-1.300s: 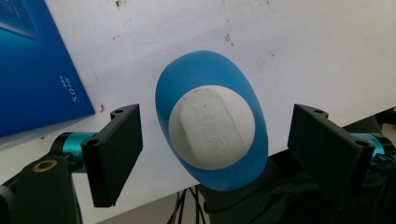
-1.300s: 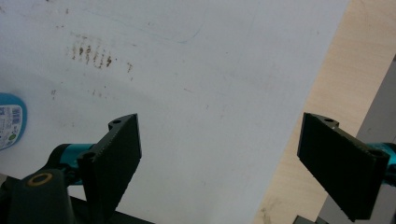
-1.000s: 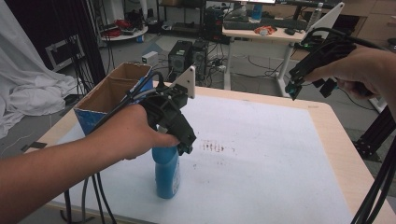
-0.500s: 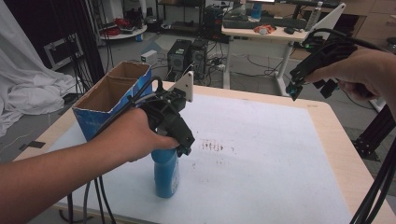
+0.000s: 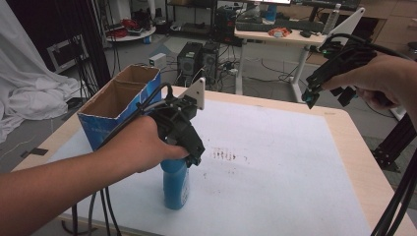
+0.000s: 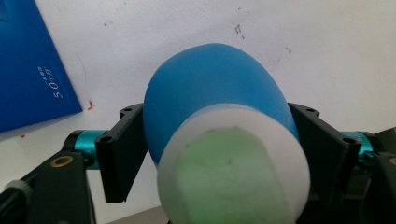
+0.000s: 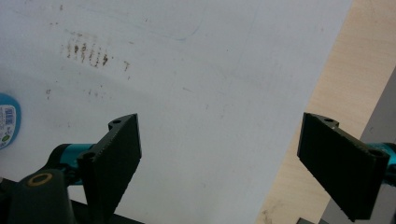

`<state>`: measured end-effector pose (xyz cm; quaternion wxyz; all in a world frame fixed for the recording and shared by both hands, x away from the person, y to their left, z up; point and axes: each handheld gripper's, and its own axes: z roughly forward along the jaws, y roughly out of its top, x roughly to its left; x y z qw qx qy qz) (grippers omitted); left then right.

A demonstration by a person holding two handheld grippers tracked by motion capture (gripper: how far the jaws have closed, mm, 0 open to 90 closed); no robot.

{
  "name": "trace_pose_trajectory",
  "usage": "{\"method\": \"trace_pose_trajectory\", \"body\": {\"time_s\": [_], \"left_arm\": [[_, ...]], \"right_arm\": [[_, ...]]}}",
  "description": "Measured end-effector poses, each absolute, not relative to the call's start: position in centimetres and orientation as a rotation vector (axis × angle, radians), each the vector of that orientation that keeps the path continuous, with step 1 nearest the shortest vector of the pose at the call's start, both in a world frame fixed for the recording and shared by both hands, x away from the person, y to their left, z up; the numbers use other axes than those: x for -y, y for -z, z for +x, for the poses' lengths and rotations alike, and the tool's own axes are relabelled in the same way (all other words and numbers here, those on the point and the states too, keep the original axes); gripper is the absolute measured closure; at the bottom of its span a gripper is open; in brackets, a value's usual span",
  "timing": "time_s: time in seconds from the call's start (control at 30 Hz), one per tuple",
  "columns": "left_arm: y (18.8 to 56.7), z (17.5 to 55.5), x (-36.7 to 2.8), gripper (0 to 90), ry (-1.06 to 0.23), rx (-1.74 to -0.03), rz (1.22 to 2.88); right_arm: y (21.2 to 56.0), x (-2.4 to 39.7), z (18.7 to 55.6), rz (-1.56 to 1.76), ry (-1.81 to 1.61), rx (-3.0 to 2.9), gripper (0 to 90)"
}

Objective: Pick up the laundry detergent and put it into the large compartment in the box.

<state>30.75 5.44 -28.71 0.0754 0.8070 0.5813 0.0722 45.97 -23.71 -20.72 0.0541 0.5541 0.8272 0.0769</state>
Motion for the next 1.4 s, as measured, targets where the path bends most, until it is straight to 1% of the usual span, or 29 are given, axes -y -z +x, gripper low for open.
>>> {"method": "trace_pose_trajectory", "body": {"time_s": [0.17, 0.2, 0.37, 0.83, 1.23, 1.4], "left_arm": [[28.7, 30.9, -5.4, 26.0, -0.214, -1.736, 2.425], [28.8, 30.9, -5.4, 29.2, -0.209, -1.734, 2.426], [28.8, 31.1, -5.4, 29.9, -0.191, -1.741, 2.433], [28.7, 31.2, -5.3, 33.1, -0.207, -1.715, 2.448], [28.5, 31.3, -4.9, 35.2, -0.211, -1.649, 2.496], [27.8, 31.2, -4.9, 35.5, -0.212, -1.611, 2.509]], "right_arm": [[20.8, 23.8, 46.0, 1.69, -0.236, -2.512, 12.8], [20.9, 23.8, 46.0, 1.695, -0.231, -2.51, 12.9], [20.9, 24.0, 46.1, 1.702, -0.232, -2.508, 12.9], [21.3, 24.1, 46.0, 1.703, -0.237, -2.514, 12.8], [21.7, 24.8, 46.1, 1.718, -0.233, -2.508, 12.9], [21.8, 24.9, 46.1, 1.724, -0.237, -2.507, 12.9]]}}
